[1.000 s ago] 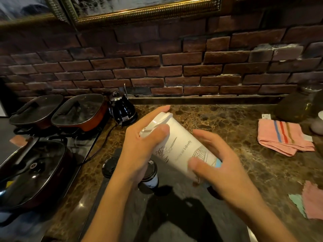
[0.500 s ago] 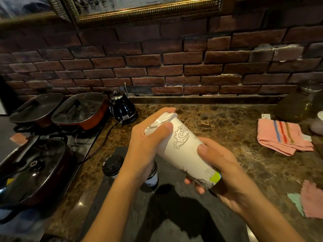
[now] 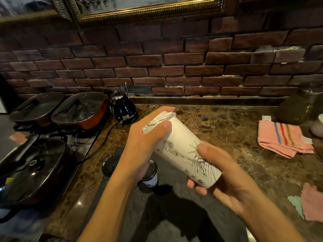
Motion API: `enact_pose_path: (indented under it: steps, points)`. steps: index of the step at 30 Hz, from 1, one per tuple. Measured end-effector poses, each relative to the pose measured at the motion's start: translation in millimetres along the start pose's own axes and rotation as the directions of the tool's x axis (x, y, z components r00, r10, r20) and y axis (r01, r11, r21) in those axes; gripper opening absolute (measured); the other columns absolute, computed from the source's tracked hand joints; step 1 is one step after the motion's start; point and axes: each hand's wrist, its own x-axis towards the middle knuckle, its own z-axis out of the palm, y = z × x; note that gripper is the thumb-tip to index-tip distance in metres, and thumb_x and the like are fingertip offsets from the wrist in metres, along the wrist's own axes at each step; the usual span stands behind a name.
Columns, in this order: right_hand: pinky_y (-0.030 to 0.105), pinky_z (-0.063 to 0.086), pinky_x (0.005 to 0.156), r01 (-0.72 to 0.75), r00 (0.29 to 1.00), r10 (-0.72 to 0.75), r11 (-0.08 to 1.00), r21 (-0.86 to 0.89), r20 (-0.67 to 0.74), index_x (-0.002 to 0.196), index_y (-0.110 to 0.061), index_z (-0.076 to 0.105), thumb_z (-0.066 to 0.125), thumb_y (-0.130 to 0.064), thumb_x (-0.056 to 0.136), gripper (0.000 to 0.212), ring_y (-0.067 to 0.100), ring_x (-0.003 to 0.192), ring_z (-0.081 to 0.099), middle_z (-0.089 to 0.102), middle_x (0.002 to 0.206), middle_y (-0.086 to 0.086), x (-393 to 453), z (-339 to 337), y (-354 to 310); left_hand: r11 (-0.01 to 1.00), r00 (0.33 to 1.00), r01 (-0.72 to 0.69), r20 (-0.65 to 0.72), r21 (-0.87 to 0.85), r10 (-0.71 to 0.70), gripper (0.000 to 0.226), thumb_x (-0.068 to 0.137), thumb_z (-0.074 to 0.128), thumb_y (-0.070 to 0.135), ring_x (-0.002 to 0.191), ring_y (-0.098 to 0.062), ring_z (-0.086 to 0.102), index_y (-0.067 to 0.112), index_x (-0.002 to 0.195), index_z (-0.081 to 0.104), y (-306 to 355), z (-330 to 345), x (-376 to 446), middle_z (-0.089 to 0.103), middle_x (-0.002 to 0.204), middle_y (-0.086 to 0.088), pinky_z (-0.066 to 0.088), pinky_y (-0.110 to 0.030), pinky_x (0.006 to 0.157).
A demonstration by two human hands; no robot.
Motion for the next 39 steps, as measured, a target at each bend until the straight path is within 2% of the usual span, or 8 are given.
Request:
enact_pose_path:
  steps: [4, 9, 17, 22, 27, 33, 36, 39]
  points:
    - [0.025, 0.054, 0.052, 0.144, 0.973, -0.212, 0.863, -0.484, -0.089, 0.121, -0.039, 0.062, 0.075, -0.046, 0.07, 0.053, 0.019, 0.084, 0.071, 0.071, 0.114, -0.002, 0.6, 0.8, -3.7, 1.0, 0.999, 0.002, -0.046, -0.001, -0.002, 0.044, 0.076, 0.065, 0.039, 0.094, -0.029, 0.065, 0.021, 0.115, 0.072, 0.3, 1.4, 1.8, 0.07, 0.105, -0.01, 0.049, -0.046, 0.074]
    - [0.021, 0.051, 0.079, 0.244, 0.84, -0.507, 0.032, -0.969, 0.195, 0.145, -0.048, 0.026, 0.067, -0.06, 0.071, 0.086, -0.005, 0.112, 0.049, 0.044, 0.129, -0.024, -7.6, -2.9, 5.6, 0.998, 0.999, 0.036, -0.036, 0.044, -0.035, 0.047, 0.075, 0.067, 0.041, 0.108, -0.036, 0.068, 0.024, 0.118, 0.071, 0.8, 3.4, 3.7, 0.072, 0.116, -0.013, 0.052, -0.057, 0.088]
    - [0.025, 0.05, 0.039, 0.051, 0.998, -0.046, 0.993, -0.105, 0.05, 0.117, -0.028, 0.069, 0.087, -0.043, 0.059, 0.063, 0.027, 0.059, 0.066, 0.073, 0.098, 0.014, -7.9, -8.1, -2.9, 0.999, 0.998, 0.011, 0.061, 0.052, -0.014, 0.048, 0.077, 0.067, 0.042, 0.112, -0.034, 0.067, 0.026, 0.123, 0.067, 2.6, 6.8, 0.1, 0.07, 0.122, -0.009, 0.054, -0.052, 0.089]
    - [0.027, 0.054, 0.044, 0.054, 0.997, -0.065, 0.978, -0.202, -0.051, 0.119, -0.036, 0.065, 0.08, -0.045, 0.066, 0.056, 0.026, 0.073, 0.072, 0.072, 0.108, 0.007, -11.3, -6.2, -0.3, 0.996, 1.0, 0.001, -0.004, 0.091, -0.001, 0.05, 0.074, 0.067, 0.043, 0.109, -0.028, 0.068, 0.025, 0.12, 0.069, 0.2, 9.5, -0.5, 0.071, 0.119, -0.003, 0.055, -0.051, 0.089]
    - [0.012, 0.05, 0.077, 0.217, 0.843, -0.526, 0.144, -0.965, 0.111, 0.141, -0.052, 0.03, 0.068, -0.059, 0.068, 0.082, -0.009, 0.116, 0.047, 0.043, 0.127, -0.032, -19.7, -4.9, 7.6, 0.992, 0.999, 0.029, -0.026, 0.122, -0.026, 0.051, 0.07, 0.068, 0.046, 0.11, -0.026, 0.069, 0.031, 0.119, 0.071, 1.7, 12.7, -0.1, 0.072, 0.121, -0.001, 0.052, -0.059, 0.095]
    - [0.031, 0.056, 0.046, 0.107, 0.993, -0.115, 0.973, -0.203, -0.03, 0.118, -0.03, 0.066, 0.078, -0.042, 0.062, 0.057, 0.025, 0.071, 0.071, 0.072, 0.106, 0.008, -22.9, 0.2, -2.7, 0.997, 0.995, 0.002, 0.101, 0.082, -0.01, 0.051, 0.071, 0.07, 0.042, 0.11, -0.032, 0.068, 0.03, 0.121, 0.07, 13.1, 8.2, -1.6, 0.073, 0.116, -0.002, 0.054, -0.055, 0.091]
    - [0.026, 0.05, 0.041, 0.034, 0.999, -0.033, 0.997, -0.068, 0.009, 0.118, -0.021, 0.068, 0.075, -0.039, 0.069, 0.052, 0.032, 0.062, 0.066, 0.071, 0.102, 0.019, -22.8, 2.7, -4.8, 0.996, 0.997, -0.002, 0.075, 0.087, -0.005, 0.051, 0.071, 0.07, 0.04, 0.106, -0.032, 0.068, 0.027, 0.12, 0.071, 13.0, 9.7, -0.5, 0.073, 0.115, -0.004, 0.054, -0.051, 0.089]
    - [0.022, 0.054, 0.057, 0.149, 0.968, -0.232, 0.846, -0.512, -0.101, 0.121, -0.046, 0.06, 0.073, -0.049, 0.067, 0.056, 0.011, 0.088, 0.07, 0.069, 0.111, -0.012, -25.5, 7.2, -7.7, 0.998, 0.999, 0.033, 0.031, 0.06, -0.035, 0.05, 0.07, 0.07, 0.039, 0.107, -0.031, 0.069, 0.022, 0.117, 0.073, 9.1, 11.4, 0.2, 0.071, 0.12, -0.006, 0.054, -0.047, 0.085]
